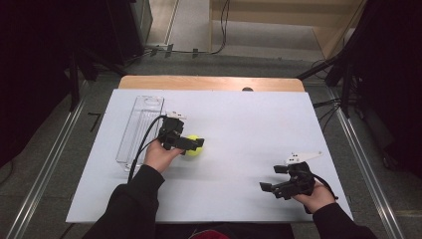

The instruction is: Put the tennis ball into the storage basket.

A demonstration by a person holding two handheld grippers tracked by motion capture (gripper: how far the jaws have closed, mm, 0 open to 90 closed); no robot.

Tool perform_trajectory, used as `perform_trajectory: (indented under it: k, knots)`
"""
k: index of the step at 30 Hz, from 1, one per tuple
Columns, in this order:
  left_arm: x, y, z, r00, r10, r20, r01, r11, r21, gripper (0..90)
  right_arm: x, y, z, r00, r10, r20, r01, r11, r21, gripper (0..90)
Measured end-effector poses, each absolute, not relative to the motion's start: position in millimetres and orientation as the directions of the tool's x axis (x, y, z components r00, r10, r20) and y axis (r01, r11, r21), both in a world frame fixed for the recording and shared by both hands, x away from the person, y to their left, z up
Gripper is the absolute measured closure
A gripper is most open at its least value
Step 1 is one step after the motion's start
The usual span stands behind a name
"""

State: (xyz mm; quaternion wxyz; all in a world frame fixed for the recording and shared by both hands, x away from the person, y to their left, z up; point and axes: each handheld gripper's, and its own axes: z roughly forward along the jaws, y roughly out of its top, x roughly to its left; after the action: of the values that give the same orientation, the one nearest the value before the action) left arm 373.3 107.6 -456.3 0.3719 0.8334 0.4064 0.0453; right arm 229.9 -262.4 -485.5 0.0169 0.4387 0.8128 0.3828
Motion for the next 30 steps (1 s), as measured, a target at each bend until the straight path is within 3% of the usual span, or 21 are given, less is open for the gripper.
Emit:
perform_trajectory:
  k: [30]
  knots:
    - [368.8,98.7,-484.3,0.663,0.715,-0.22,0.666,-0.43,0.609,1.5,229.7,-262.0,-485.8,-0.614,0.73,0.3,0.7,0.327,0.635,6.8]
